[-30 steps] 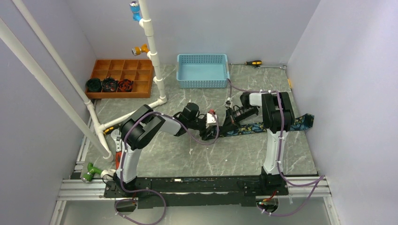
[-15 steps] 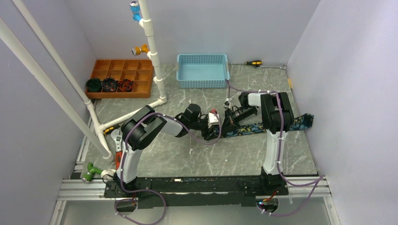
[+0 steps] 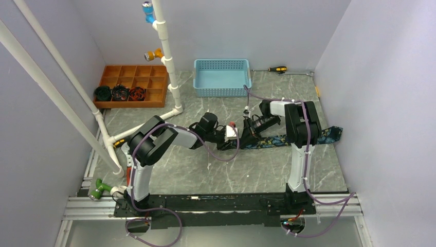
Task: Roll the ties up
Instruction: Roll the tie at the center of the board.
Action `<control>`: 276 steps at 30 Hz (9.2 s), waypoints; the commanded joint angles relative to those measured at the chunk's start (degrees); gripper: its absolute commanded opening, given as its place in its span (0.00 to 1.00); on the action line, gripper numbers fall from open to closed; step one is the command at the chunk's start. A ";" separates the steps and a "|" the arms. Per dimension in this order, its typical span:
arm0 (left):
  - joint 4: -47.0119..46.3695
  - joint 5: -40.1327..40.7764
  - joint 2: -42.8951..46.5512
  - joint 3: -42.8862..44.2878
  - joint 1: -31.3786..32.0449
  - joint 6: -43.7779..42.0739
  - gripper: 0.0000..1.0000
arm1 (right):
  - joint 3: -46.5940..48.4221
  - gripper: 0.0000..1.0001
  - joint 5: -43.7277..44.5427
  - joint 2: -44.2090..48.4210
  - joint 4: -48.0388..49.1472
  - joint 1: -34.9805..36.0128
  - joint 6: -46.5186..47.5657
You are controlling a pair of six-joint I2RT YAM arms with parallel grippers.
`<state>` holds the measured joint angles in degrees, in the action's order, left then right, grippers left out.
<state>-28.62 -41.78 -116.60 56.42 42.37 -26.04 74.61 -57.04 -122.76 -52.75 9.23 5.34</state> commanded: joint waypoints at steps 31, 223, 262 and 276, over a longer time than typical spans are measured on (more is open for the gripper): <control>12.24 3.92 -0.87 -4.55 -2.52 -0.81 0.69 | -0.26 0.00 12.15 2.49 4.65 1.00 0.65; 2.13 7.97 -7.52 -5.57 1.63 6.06 0.18 | -2.59 0.35 5.17 2.41 6.36 -4.95 0.15; -35.09 -0.74 -15.44 -5.22 0.96 19.73 0.64 | 0.27 0.00 30.88 -5.65 8.47 1.22 -4.64; -12.58 2.21 -12.67 -3.22 1.10 13.04 0.17 | 1.80 0.05 23.06 -2.10 7.67 1.89 -2.30</control>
<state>-67.31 -43.64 -130.67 55.02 43.64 -5.61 78.17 -46.15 -124.38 -52.93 9.96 -1.69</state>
